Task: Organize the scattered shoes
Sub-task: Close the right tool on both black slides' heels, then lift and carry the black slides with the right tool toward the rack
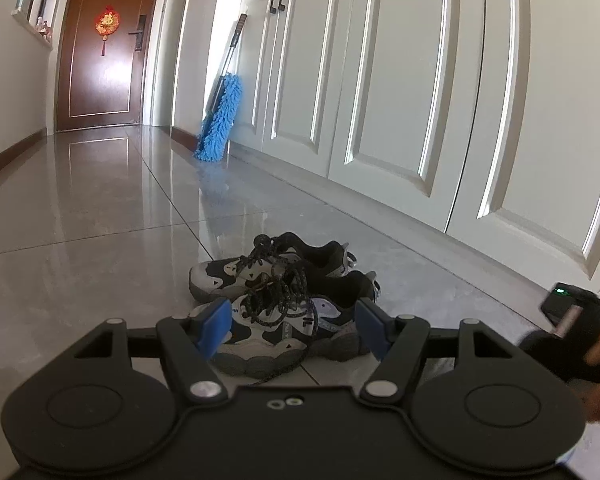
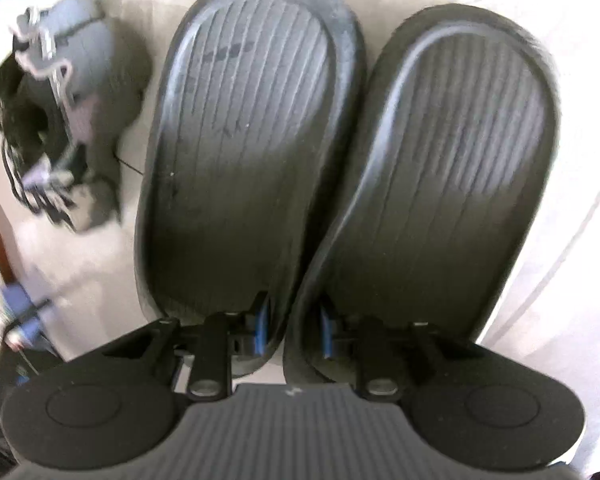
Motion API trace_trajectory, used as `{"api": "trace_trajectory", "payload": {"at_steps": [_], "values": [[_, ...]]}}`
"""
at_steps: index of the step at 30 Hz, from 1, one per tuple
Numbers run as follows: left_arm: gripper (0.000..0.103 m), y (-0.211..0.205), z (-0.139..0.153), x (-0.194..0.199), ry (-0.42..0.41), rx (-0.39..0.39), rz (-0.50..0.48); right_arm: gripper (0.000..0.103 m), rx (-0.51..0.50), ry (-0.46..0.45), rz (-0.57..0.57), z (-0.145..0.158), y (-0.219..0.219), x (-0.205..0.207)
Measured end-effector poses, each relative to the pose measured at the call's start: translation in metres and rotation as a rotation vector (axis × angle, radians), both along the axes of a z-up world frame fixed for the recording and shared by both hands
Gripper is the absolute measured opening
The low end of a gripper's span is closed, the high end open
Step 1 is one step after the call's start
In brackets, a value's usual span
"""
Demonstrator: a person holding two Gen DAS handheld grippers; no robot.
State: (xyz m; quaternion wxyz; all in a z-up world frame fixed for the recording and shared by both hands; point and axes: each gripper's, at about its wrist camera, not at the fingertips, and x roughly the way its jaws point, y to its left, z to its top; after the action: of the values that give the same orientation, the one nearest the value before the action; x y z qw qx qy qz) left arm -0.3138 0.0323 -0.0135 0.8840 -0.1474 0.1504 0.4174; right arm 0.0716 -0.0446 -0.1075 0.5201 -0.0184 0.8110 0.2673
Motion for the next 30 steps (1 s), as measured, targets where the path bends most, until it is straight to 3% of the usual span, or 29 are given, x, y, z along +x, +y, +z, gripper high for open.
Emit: {"api": "trace_trajectory", "payload": {"at_steps": [5,6,8,10,13,17,18,20,23,25,27,30], "values": [[0.068,-0.013,0.001,0.019,-0.001,0.006,-0.058,0.022,0.023,-0.105,0.016,0.030,-0.051,0.012],[0.068,-0.015,0.001,0.020,-0.001,0.008,-0.065,0.020,0.049,-0.127,-0.017,0.040,-0.072,0.017],[0.068,-0.028,0.004,0.034,-0.001,0.025,-0.114,0.008,0.088,-0.156,-0.066,0.054,-0.101,0.023],[0.068,-0.038,0.006,0.045,0.001,0.045,-0.149,0.007,0.138,-0.160,-0.157,0.067,-0.147,0.034],[0.068,-0.056,0.010,0.058,-0.010,0.100,-0.190,0.008,0.108,-0.189,-0.174,0.072,-0.179,0.040],[0.068,-0.072,0.015,0.065,-0.010,0.162,-0.208,0.019,0.192,-0.270,-0.146,0.091,-0.195,0.029],[0.069,-0.074,0.015,0.065,-0.009,0.171,-0.207,0.025,0.220,-0.370,-0.082,0.104,-0.194,0.013],[0.069,-0.076,0.014,0.066,-0.009,0.175,-0.207,0.075,0.244,-0.513,0.022,0.109,-0.188,-0.012],[0.069,-0.072,0.010,0.068,-0.008,0.162,-0.203,0.076,0.248,-0.694,0.106,0.087,-0.193,-0.069],[0.069,-0.071,0.010,0.068,-0.010,0.153,-0.197,0.076,0.203,-0.813,0.155,0.082,-0.200,-0.118],[0.069,-0.069,0.009,0.064,-0.021,0.139,-0.187,0.076,0.108,-0.943,0.222,0.053,-0.192,-0.162],[0.069,-0.064,0.008,0.058,-0.030,0.124,-0.175,0.076,0.030,-1.087,0.169,0.017,-0.184,-0.180]]}}
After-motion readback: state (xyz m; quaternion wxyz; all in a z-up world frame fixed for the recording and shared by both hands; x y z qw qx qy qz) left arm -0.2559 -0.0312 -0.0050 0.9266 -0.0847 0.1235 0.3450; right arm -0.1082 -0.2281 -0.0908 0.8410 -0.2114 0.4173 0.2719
